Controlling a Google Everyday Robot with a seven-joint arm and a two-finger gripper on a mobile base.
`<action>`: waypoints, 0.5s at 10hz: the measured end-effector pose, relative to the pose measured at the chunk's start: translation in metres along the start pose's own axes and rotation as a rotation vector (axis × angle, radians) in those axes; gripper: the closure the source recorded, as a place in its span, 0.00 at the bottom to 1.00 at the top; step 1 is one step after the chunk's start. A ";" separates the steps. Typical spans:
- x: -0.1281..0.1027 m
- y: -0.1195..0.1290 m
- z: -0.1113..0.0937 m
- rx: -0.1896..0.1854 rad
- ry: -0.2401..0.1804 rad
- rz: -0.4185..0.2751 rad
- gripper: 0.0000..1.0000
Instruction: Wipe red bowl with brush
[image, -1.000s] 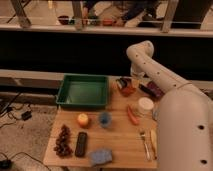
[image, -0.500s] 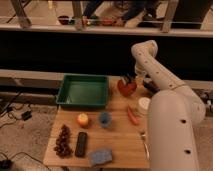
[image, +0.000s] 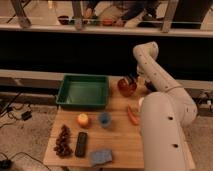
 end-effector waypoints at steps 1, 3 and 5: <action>-0.001 -0.001 0.002 0.005 0.004 0.000 1.00; -0.004 -0.003 0.002 0.015 0.013 -0.005 1.00; -0.009 -0.006 -0.001 0.032 0.013 -0.009 1.00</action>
